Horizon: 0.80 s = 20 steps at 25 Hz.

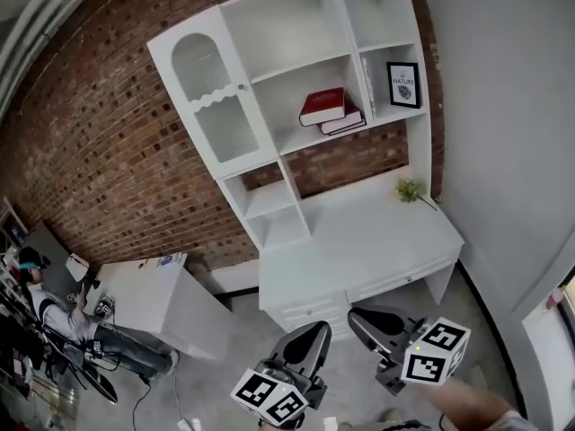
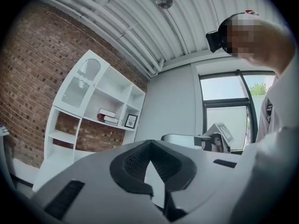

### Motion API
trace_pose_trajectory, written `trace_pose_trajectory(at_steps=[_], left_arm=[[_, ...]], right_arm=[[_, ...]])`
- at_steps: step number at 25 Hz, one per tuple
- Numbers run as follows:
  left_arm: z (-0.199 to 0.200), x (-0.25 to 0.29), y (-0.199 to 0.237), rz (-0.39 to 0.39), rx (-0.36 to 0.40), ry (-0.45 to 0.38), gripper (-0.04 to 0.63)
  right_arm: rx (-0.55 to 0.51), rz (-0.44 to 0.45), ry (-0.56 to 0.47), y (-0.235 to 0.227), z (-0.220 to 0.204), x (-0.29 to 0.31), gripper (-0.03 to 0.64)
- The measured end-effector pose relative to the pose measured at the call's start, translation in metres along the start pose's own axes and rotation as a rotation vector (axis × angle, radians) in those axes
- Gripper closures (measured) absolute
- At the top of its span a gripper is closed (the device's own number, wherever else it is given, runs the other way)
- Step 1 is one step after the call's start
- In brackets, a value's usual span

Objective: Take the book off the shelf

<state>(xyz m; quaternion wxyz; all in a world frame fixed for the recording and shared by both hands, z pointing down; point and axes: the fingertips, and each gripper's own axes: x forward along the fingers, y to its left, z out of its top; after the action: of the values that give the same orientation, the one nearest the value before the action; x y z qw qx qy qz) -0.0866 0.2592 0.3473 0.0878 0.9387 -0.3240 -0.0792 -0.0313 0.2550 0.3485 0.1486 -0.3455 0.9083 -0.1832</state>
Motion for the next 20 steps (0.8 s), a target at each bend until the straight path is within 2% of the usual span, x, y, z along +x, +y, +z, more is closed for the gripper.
trace_pose_trajectory(at_steps=[9, 14, 20], left_arm=[[-0.001, 0.043, -0.017, -0.002, 0.005, 0.010, 0.584], [-0.004, 0.070, -0.030, -0.008, 0.022, 0.019, 0.584], [-0.019, 0.085, -0.015, -0.014, 0.014, 0.034, 0.584]], right_arm=[[0.200, 0.047, -0.093, -0.034, 0.031, -0.036, 0.595], [0.200, 0.033, -0.119, -0.057, 0.050, -0.056, 0.594], [0.199, 0.009, -0.111, -0.080, 0.041, -0.046, 0.594]])
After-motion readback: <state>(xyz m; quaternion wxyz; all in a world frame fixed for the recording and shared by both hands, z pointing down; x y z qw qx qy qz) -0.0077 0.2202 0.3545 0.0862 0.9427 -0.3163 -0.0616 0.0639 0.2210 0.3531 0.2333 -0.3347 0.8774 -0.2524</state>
